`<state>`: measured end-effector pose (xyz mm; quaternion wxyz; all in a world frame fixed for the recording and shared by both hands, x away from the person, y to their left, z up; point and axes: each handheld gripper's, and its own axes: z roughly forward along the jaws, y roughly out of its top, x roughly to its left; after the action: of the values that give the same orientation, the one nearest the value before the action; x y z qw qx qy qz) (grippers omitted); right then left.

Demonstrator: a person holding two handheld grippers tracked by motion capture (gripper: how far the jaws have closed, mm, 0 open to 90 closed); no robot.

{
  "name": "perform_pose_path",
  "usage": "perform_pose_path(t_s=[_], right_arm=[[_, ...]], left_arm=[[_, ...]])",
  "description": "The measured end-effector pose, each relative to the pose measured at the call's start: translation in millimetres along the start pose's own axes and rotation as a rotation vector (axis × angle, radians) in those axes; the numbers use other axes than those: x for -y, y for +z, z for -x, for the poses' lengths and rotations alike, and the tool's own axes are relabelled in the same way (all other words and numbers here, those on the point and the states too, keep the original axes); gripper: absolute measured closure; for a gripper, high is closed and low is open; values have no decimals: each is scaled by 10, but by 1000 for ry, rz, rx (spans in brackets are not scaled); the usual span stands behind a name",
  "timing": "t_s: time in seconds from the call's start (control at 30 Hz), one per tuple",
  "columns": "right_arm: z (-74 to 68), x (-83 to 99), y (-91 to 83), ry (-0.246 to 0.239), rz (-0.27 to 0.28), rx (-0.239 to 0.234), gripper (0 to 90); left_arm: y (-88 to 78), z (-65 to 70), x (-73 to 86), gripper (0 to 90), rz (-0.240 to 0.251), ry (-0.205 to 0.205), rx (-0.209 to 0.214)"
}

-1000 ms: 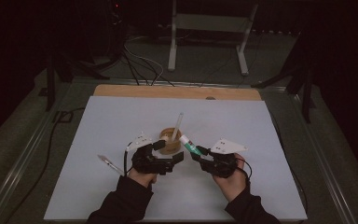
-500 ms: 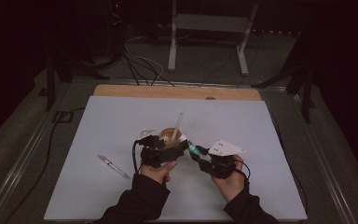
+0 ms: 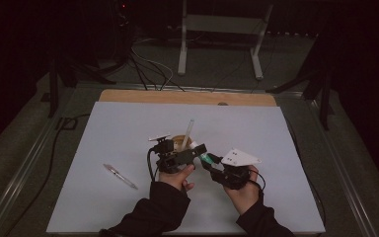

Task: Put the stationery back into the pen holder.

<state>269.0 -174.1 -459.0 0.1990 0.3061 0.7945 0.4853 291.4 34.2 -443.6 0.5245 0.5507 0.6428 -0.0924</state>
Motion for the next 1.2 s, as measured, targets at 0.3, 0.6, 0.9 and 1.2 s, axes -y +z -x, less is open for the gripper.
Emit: perform_pose_path(t_s=[0.3,0.6,0.9,1.2], right_arm=[[-7,-4,-9,-4,4,1,659],[-34,-9,0,-17,5,-4,659],[-35,-23,-24,-14,29,-1,658],[28,-19,-67,51,86,-21,511]], left_arm=[[30,-64,13,476,16,-75,20],[44,-55,41,630,44,-79,31],[0,-10,63,665,82,-29,73],[-43,46,-11,670,111,119,46]])
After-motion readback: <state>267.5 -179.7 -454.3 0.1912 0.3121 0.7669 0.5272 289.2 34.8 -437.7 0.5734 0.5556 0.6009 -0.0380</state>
